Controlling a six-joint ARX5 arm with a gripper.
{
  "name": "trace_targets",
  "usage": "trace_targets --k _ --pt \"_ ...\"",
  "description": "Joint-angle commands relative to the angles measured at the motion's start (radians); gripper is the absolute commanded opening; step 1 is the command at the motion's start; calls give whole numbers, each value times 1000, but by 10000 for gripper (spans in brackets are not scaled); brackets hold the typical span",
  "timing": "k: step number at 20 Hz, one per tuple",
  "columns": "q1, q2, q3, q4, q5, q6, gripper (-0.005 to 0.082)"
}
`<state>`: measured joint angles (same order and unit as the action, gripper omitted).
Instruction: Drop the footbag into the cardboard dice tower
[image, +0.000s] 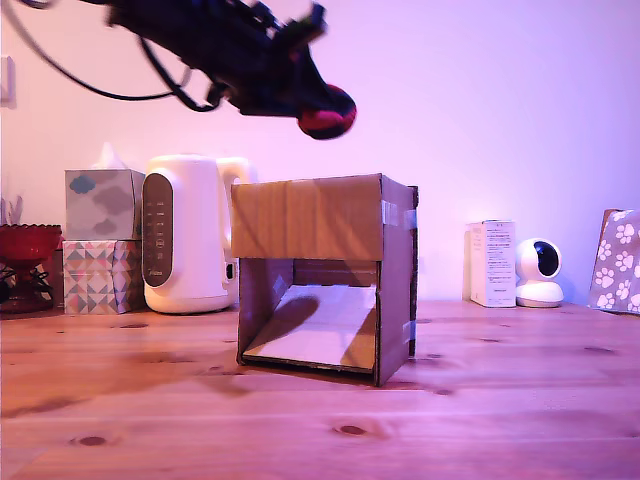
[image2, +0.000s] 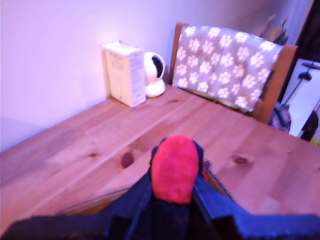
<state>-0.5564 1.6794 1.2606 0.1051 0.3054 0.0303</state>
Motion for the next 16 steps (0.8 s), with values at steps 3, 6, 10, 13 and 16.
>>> trace_targets --k 3,6,10,13,16 --pt "11 48 31 -53 0 27 95" --pt "18 48 34 -53 0 32 218" --pt "18 45 38 -70 0 31 766" --pt "18 26 38 -116 0 31 764" --pt "18 -15 38 -198 0 31 756"
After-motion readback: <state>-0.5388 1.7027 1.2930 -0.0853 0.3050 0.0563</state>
